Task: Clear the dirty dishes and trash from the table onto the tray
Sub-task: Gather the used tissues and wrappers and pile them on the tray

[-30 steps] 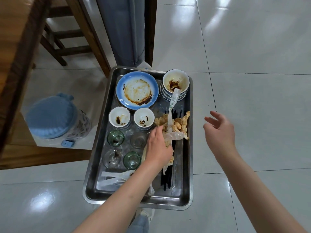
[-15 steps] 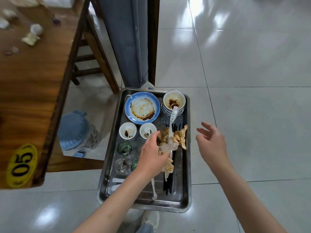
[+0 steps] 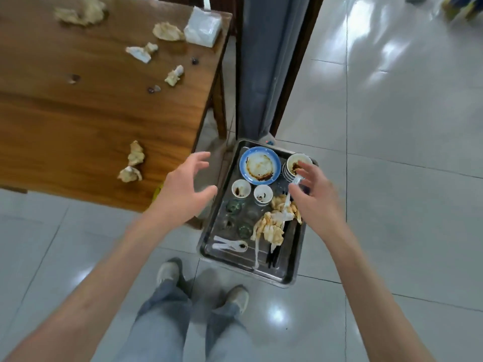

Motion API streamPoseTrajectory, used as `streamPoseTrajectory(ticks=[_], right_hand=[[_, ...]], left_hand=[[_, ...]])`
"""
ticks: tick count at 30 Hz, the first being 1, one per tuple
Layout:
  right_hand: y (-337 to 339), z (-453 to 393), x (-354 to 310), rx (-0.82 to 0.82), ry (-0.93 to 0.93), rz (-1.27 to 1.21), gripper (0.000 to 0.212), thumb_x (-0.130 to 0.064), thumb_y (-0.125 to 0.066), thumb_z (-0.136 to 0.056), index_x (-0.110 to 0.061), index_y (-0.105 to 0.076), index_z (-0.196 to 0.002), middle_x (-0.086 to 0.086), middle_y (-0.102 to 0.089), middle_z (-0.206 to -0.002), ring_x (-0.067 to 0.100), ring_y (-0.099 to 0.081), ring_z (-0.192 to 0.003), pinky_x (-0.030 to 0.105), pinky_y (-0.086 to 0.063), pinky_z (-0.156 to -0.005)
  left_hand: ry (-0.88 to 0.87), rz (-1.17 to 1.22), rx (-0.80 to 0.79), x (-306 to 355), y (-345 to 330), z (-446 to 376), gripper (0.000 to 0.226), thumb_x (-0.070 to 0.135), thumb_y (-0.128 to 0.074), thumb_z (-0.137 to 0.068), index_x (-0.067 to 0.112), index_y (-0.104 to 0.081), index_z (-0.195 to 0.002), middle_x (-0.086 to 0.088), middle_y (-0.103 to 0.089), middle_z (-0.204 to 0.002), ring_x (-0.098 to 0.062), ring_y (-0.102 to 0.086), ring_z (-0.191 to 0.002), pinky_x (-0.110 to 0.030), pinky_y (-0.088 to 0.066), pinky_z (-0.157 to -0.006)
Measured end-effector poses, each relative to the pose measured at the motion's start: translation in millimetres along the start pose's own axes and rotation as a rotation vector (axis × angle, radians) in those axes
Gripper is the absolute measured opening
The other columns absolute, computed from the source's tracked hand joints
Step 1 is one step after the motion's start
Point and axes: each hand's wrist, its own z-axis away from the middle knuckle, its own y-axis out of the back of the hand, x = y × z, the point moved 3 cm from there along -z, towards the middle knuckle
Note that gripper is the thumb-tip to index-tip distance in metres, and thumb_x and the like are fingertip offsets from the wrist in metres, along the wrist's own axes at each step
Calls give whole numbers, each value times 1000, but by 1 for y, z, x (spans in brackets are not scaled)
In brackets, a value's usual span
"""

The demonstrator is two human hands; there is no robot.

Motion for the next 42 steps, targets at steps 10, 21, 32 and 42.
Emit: streamPoseTrajectory(ticks=[10, 21, 32, 42], right_hand=[[-78, 20, -100, -139, 153, 84, 54, -19, -61, -88, -26, -41, -138, -4, -52, -133, 12, -47, -122, 28, -38, -101], [-210, 19, -171, -90, 58, 206, 66, -21, -67, -84, -24, -35, -141, -3, -48, -137, 14, -45, -124, 26, -36, -96], [-303, -7, -195, -68, -62, 245, 73, -27, -71, -80, -29, -31, -141, -6, -41, -142, 12, -40, -129, 29, -35, -103], [-332, -41, -162, -330, -64, 668, 112, -23, -81, -68, -36, -3, -146, -3, -12, -153, 23, -26, -137, 36, -39, -102]], left_hand=[[79, 92, 80, -54, 115, 43, 59, 24, -68, -83, 30, -41, -135, 10, -52, -132, -7, -46, -120, -20, -37, -91], [-5, 54, -64, -145, 218, 15, 61, 26, -67, -85, 38, -36, -136, 18, -50, -129, 4, -42, -111, -10, -32, -84], [-83, -38, -152, -216, 270, -42, 61, 28, -67, -84, 42, -35, -134, 20, -50, -128, 6, -42, -110, -13, -37, -89], [-80, -49, -129, -221, 274, -90, 59, 25, -68, -83, 37, -39, -133, 21, -51, -121, 1, -49, -109, -24, -47, -92]])
